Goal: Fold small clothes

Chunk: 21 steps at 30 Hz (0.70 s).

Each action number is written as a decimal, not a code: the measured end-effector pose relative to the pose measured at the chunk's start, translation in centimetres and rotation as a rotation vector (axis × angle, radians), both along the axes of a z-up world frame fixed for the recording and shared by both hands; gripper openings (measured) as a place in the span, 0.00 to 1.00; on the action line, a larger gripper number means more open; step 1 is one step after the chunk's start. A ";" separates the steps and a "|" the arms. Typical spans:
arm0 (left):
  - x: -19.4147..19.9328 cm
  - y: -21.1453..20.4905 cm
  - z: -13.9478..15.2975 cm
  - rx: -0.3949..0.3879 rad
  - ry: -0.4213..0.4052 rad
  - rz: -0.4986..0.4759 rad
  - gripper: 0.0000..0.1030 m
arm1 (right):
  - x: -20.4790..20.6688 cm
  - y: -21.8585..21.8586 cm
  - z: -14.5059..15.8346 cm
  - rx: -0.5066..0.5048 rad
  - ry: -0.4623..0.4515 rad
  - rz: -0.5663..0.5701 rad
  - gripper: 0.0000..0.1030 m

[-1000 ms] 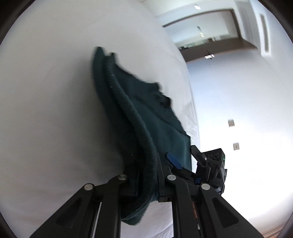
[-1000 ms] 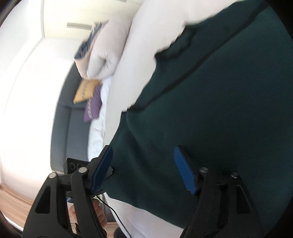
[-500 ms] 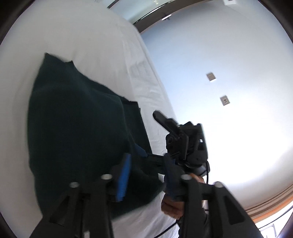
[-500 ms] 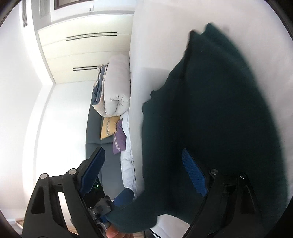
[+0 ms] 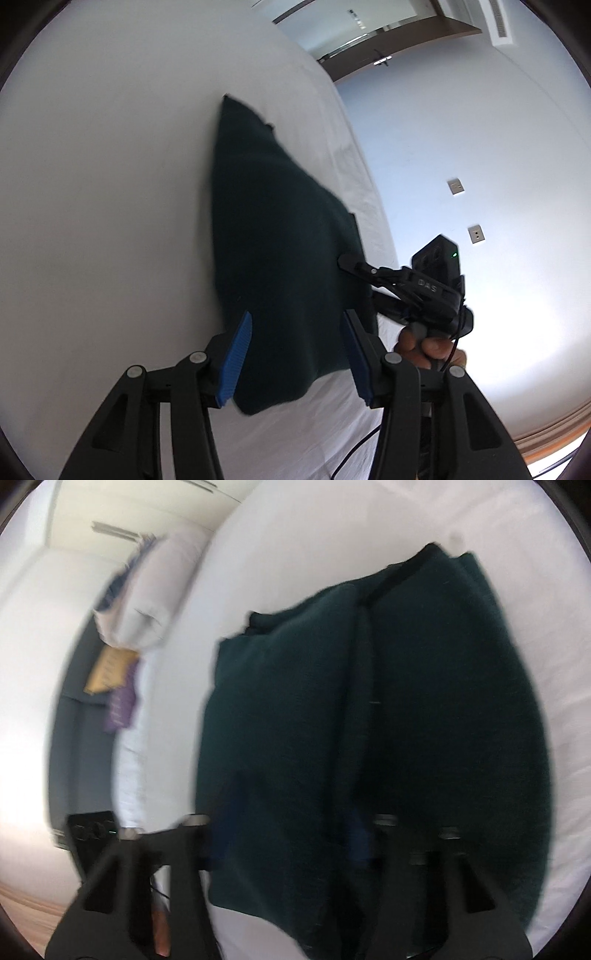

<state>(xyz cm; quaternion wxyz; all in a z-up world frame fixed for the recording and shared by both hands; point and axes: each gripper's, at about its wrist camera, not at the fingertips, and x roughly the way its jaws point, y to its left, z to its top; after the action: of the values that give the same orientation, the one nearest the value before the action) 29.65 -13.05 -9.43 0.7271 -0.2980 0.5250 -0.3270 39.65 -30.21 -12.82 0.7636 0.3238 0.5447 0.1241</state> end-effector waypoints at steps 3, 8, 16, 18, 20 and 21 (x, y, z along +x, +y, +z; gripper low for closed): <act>-0.4 0.4 -0.9 0.001 0.014 -0.003 0.57 | -0.1 -0.6 0.4 -0.058 0.005 -0.001 0.15; -0.6 -0.5 -0.6 0.005 0.000 -0.021 0.57 | -0.5 -1.9 3.3 -0.120 -0.063 -0.036 0.13; -0.7 -0.1 1.4 0.031 -0.041 -0.058 0.57 | -0.8 -7.2 2.5 -0.164 -0.033 -0.103 0.13; -0.8 -0.3 1.8 0.047 -0.055 -0.076 0.57 | -0.8 -8.4 1.8 -0.141 -0.034 -0.126 0.13; -1.0 -0.8 2.0 0.074 -0.076 -0.096 0.57 | -0.5 -9.3 0.8 -0.119 -0.033 -0.136 0.13; -1.0 -1.2 2.1 0.088 -0.087 -0.103 0.57 | -0.1 -9.4 0.0 -0.113 -0.029 -0.131 0.13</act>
<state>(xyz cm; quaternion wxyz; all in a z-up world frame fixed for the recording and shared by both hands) 28.68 -14.23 -7.35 0.7438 -0.2240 0.5214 -0.3533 39.53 -39.60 -12.78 0.7949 0.3133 0.5173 0.0478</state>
